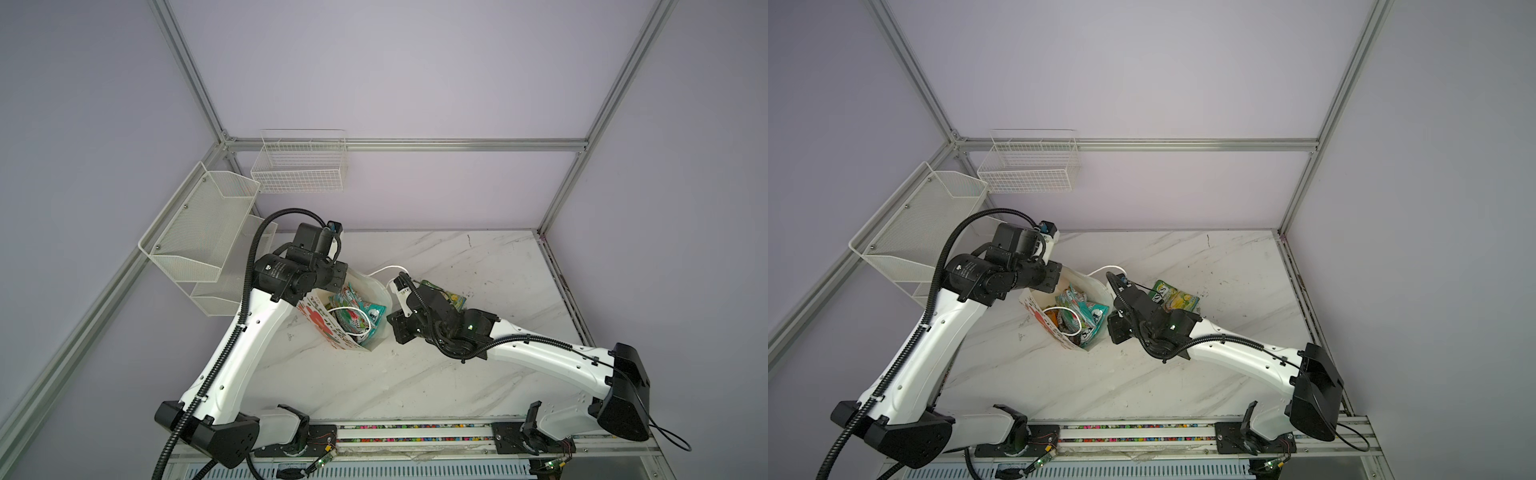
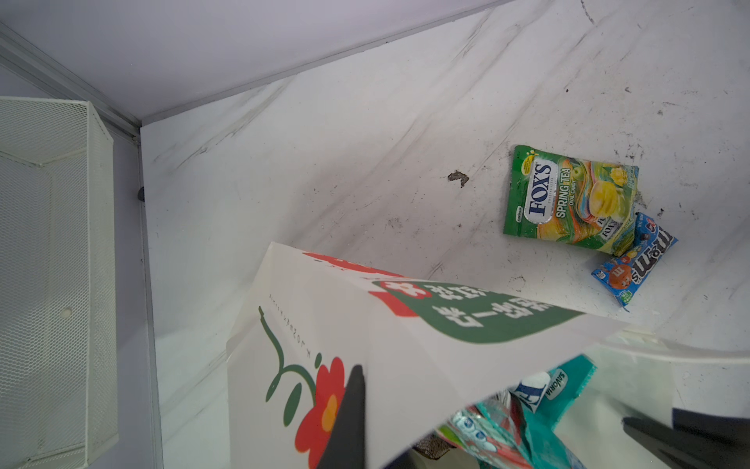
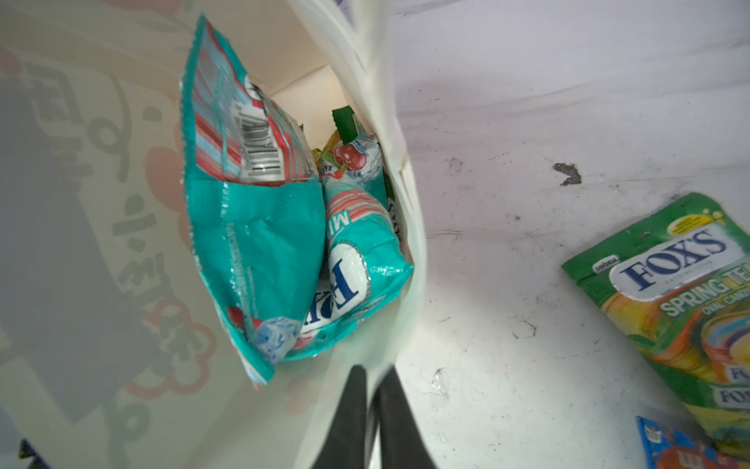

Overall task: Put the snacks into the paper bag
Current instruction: 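Withdraw the right gripper back toward the Spring Tea bag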

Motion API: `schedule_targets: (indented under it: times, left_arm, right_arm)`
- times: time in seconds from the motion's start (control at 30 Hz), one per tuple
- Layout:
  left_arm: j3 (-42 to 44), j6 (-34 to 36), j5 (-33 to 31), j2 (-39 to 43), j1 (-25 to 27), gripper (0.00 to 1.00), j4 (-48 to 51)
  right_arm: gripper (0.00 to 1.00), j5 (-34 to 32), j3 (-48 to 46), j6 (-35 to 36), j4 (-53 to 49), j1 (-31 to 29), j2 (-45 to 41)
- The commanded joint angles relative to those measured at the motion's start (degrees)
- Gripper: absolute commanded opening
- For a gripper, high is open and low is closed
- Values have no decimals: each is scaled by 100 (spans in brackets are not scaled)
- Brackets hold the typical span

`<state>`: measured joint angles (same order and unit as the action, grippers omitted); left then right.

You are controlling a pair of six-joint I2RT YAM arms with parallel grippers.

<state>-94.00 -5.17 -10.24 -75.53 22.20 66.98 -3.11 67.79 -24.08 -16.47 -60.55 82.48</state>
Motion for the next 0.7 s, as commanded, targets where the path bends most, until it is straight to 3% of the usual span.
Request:
schedule_targets:
  times: [0.0, 0.33, 0.53, 0.57, 0.67]
  left_arm:
    - [175, 12, 83, 91, 13, 0, -163]
    - [529, -24, 196, 12, -2, 0, -416]
    - [608, -158, 82, -94, -4, 0, -508]
    - [610, -160, 88, -95, -5, 0, -532]
    - [586, -186, 75, -110, -5, 0, -563]
  right_arm:
    - [0, 39, 106, 38, -18, 87, -92]
    - [0, -18, 536, 430, -298, 899, -490]
    - [0, -127, 482, 512, -235, 1065, -416]
    - [5, -152, 524, 521, -246, 1087, -417]
    - [51, -182, 670, 579, -309, 1138, -421]
